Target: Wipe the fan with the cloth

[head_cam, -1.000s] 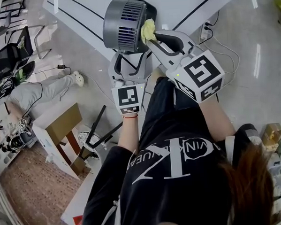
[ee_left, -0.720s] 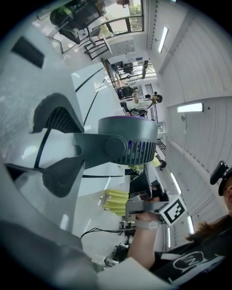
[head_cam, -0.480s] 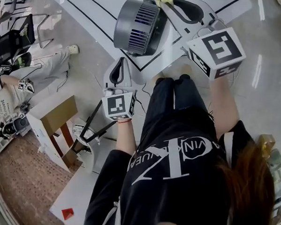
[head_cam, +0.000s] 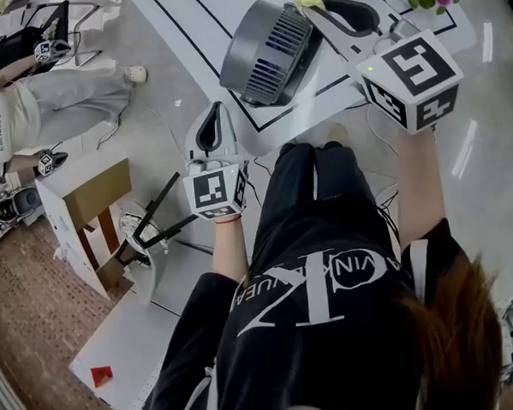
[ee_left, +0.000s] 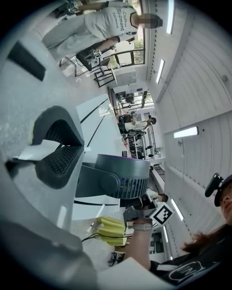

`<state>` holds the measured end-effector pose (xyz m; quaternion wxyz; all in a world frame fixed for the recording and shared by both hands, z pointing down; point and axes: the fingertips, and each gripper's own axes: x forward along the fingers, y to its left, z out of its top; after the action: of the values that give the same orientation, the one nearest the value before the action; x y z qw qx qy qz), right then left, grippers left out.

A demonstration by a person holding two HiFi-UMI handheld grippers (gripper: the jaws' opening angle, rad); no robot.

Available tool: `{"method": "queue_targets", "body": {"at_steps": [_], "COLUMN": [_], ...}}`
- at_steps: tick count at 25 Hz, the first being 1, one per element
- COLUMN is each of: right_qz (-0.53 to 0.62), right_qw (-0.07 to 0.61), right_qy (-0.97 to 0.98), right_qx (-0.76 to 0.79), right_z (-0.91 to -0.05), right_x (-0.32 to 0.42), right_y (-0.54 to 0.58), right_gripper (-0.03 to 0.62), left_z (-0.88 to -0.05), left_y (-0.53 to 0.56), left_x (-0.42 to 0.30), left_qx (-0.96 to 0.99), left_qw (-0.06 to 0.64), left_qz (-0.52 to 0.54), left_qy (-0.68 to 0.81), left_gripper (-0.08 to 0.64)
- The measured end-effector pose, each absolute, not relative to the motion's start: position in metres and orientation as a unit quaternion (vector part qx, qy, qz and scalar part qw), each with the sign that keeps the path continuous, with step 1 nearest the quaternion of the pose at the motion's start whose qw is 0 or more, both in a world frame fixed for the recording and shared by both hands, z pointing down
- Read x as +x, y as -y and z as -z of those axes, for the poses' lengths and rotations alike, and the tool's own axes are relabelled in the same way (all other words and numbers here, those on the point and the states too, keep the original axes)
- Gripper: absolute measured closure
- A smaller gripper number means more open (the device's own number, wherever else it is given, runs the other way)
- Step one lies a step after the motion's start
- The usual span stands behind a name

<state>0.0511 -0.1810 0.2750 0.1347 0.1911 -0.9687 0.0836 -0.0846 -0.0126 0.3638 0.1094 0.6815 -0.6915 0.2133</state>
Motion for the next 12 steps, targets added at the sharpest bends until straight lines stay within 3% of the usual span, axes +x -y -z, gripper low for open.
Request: {"method": "queue_targets", "body": {"at_steps": [12], "right_qz": [-0.012], "right_qw": [0.115], "right_qy": [0.979], "right_qx": [0.170], "right_z": [-0.238], "right_x": [0.047], "right_y": [0.136], "right_gripper": [0.541], "left_z": [-0.362], "left_y": [0.012], "left_x": [-0.070], "left_qx": [0.692], "left_qw": [0.099], "left_qz": [-0.206], "left_qy": [0.685], "left_gripper": [0.549]}}
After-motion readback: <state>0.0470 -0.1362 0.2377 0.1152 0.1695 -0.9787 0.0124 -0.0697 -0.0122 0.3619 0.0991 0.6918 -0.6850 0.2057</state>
